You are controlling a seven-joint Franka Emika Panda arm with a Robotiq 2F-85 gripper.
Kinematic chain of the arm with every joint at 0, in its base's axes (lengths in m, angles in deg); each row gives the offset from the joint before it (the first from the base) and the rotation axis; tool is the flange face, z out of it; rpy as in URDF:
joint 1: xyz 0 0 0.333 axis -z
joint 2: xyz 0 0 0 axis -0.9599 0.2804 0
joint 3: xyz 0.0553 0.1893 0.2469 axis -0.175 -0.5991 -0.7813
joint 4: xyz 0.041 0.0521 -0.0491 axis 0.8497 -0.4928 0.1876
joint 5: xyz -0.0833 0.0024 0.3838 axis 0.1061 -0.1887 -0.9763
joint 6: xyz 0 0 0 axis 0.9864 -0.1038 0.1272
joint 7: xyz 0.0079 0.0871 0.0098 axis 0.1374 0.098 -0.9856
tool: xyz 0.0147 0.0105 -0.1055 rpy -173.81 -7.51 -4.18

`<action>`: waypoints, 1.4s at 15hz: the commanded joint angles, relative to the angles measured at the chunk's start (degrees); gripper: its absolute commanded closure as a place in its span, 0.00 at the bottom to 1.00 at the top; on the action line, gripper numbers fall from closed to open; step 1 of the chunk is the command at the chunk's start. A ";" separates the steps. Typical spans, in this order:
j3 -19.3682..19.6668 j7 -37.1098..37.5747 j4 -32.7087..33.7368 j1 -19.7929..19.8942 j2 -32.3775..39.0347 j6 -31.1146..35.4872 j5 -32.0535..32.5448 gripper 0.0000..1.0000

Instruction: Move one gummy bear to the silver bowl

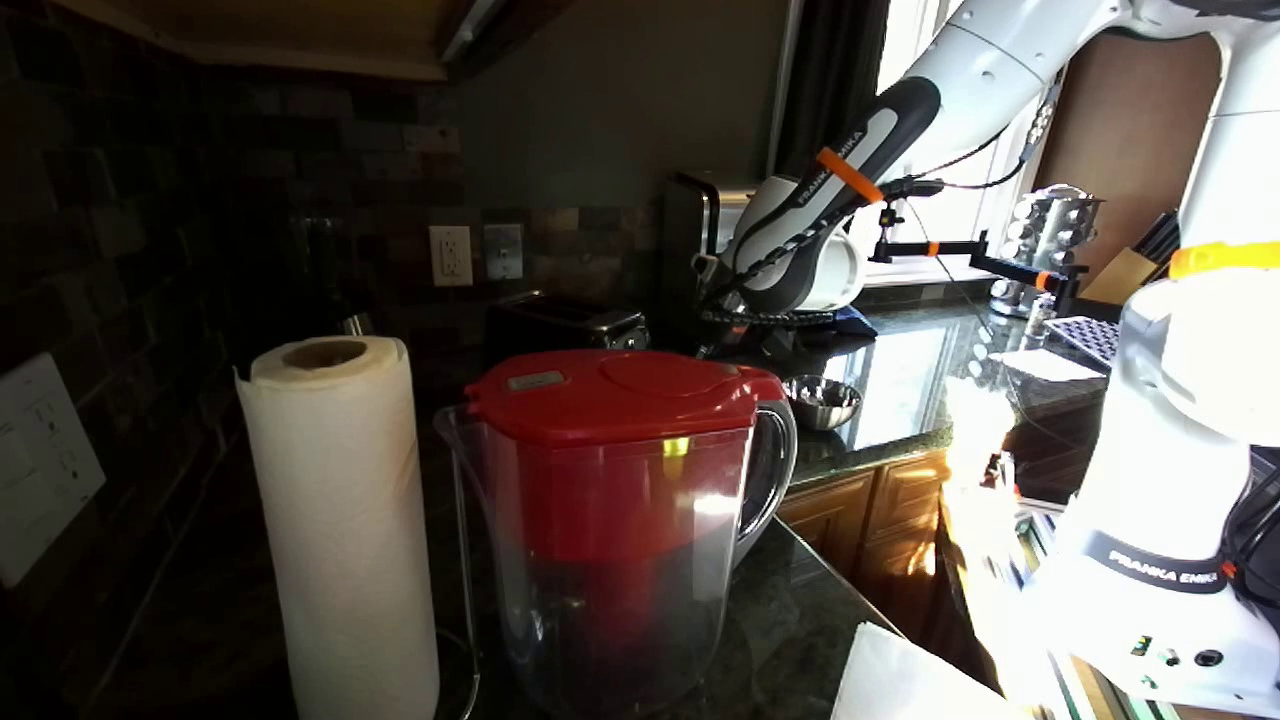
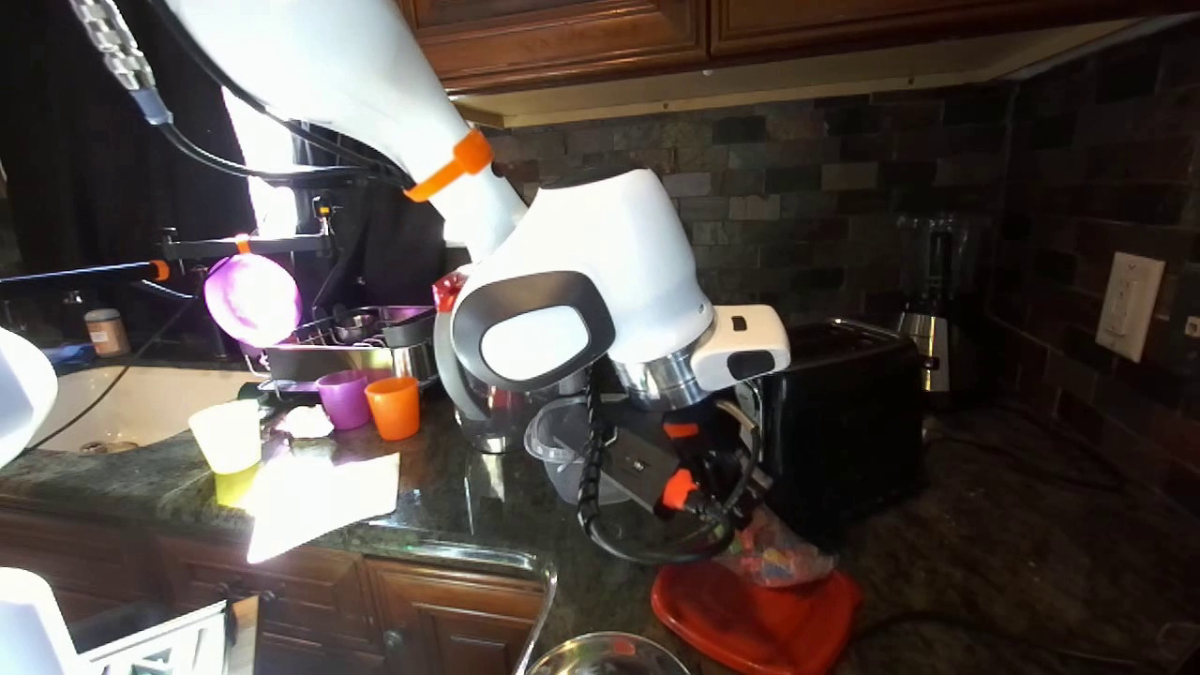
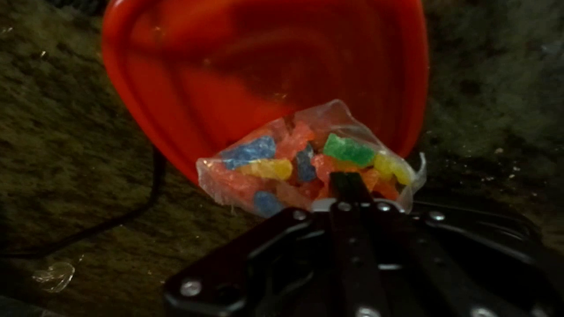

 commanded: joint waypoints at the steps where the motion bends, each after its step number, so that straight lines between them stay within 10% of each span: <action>1: -1.22 -5.21 -0.60 0.15 -2.46 -1.62 -7.26 0.99; 21: 0.99 1.54 -3.03 3.55 -9.27 -13.11 -4.09 0.99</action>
